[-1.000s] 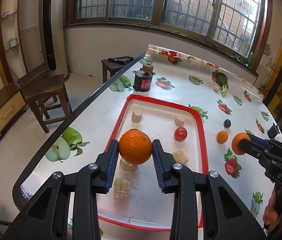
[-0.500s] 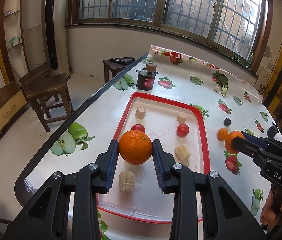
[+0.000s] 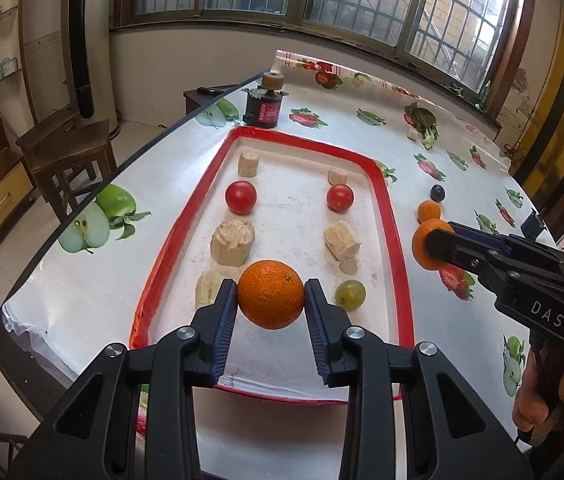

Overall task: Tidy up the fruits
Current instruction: 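Carry the orange in the left gripper while the right carries its orange over the tray, then open the left gripper over the tray while the right releases its orange inside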

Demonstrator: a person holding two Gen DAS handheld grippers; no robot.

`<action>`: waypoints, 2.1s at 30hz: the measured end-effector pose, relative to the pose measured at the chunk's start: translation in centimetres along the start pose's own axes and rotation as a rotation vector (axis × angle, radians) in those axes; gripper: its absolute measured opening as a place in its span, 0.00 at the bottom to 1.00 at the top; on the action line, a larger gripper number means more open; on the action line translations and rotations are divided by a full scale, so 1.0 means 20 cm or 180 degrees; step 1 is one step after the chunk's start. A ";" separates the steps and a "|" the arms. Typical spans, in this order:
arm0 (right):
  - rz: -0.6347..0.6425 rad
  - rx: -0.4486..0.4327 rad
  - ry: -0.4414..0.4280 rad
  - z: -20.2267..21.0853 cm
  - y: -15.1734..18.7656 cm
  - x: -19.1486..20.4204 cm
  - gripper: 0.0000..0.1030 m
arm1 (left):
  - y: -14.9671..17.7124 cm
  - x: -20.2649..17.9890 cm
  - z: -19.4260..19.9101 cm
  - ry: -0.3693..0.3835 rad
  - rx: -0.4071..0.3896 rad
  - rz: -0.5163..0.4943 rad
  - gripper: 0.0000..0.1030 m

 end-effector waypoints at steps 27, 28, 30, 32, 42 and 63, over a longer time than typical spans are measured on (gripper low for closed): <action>0.0028 0.0340 -0.0063 -0.24 0.16 0.03 0.28 | 0.15 -0.06 -0.18 0.0115 0.0340 -0.0062 0.31; 0.0043 0.0333 -0.0054 -0.25 0.15 0.03 0.28 | 0.15 -0.07 -0.18 0.0116 0.0345 -0.0073 0.31; 0.0067 0.0325 -0.0025 -0.26 0.13 0.03 0.29 | 0.14 -0.09 -0.19 0.0140 0.0349 -0.0085 0.31; 0.0068 0.0323 -0.0019 -0.28 0.12 0.02 0.29 | 0.15 -0.11 -0.20 0.0157 0.0358 -0.0114 0.31; -0.0034 0.0261 -0.0055 -0.28 0.10 -0.03 0.29 | 0.13 -0.14 -0.20 0.0133 0.0345 -0.0173 0.31; -0.0057 0.0241 -0.0115 -0.23 0.10 -0.05 0.31 | 0.15 -0.18 -0.19 -0.0026 0.0405 -0.0290 0.42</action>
Point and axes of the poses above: each gripper's, at about its wrist camera, not at the fingertips, and z roughly against the way its jaws point, x to its left, y to its underside, the point moved 6 cm from there along -z, roughly the way its jaws point, and after that the axes turned 5 degrees about -x, right-handed, at the moved point
